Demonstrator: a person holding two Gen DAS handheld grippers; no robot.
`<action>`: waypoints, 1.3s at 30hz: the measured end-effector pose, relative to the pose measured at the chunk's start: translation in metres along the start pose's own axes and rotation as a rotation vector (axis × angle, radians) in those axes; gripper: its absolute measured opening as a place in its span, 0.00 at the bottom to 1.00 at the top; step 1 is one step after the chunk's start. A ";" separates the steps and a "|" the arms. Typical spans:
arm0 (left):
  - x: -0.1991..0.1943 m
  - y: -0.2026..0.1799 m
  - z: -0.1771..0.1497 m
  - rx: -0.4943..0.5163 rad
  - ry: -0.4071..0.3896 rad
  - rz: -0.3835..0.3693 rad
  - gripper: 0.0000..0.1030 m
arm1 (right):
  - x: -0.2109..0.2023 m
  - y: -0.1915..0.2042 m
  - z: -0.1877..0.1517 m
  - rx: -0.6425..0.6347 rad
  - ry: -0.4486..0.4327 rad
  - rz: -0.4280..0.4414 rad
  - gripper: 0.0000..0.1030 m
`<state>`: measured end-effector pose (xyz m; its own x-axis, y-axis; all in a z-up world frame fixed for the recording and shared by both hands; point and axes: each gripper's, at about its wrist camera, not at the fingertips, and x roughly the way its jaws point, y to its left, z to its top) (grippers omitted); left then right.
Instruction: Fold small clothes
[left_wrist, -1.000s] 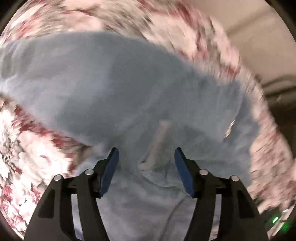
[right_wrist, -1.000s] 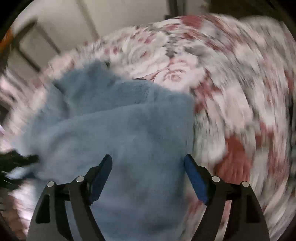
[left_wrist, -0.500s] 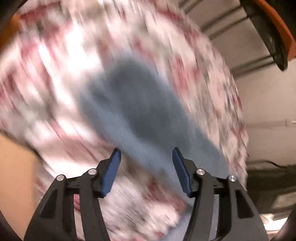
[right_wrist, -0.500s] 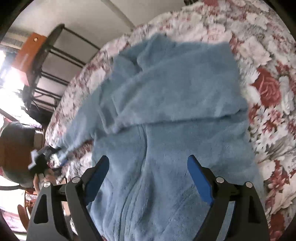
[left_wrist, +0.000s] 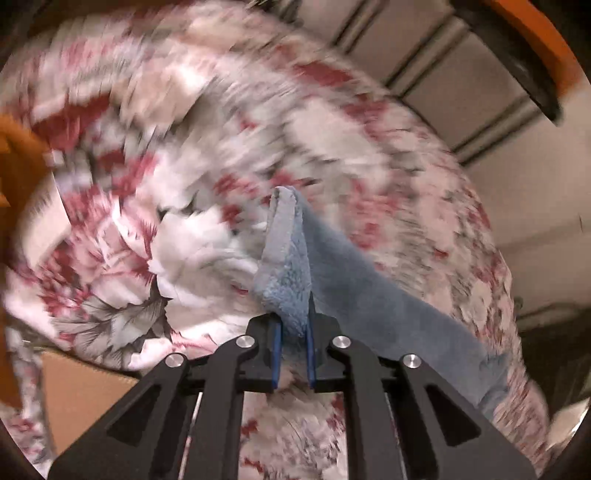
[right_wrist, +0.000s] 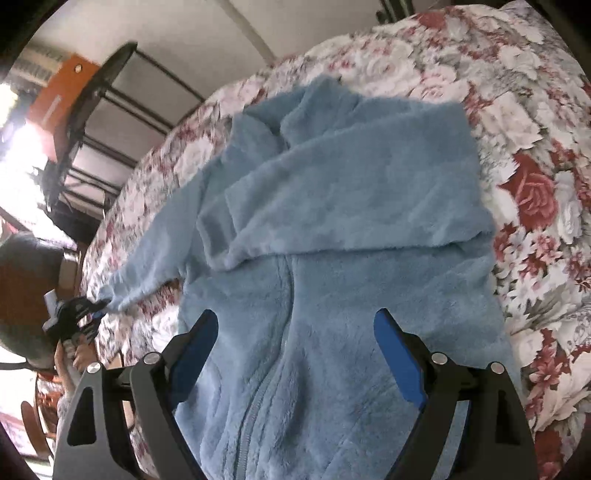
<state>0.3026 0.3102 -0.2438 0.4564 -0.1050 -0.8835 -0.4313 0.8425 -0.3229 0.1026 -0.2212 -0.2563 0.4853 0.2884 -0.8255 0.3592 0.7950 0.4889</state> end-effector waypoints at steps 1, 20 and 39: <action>-0.011 -0.013 -0.004 0.048 -0.015 0.000 0.09 | -0.003 -0.003 0.000 0.012 -0.010 0.003 0.84; -0.069 -0.262 -0.157 0.523 0.049 -0.142 0.08 | -0.076 -0.101 -0.024 0.412 -0.228 0.248 0.87; 0.031 -0.378 -0.339 0.794 0.259 -0.132 0.09 | -0.072 -0.137 -0.031 0.598 -0.266 0.258 0.87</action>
<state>0.2161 -0.1909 -0.2636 0.2302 -0.2645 -0.9365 0.3320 0.9260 -0.1799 -0.0067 -0.3345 -0.2723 0.7651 0.2269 -0.6026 0.5463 0.2667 0.7940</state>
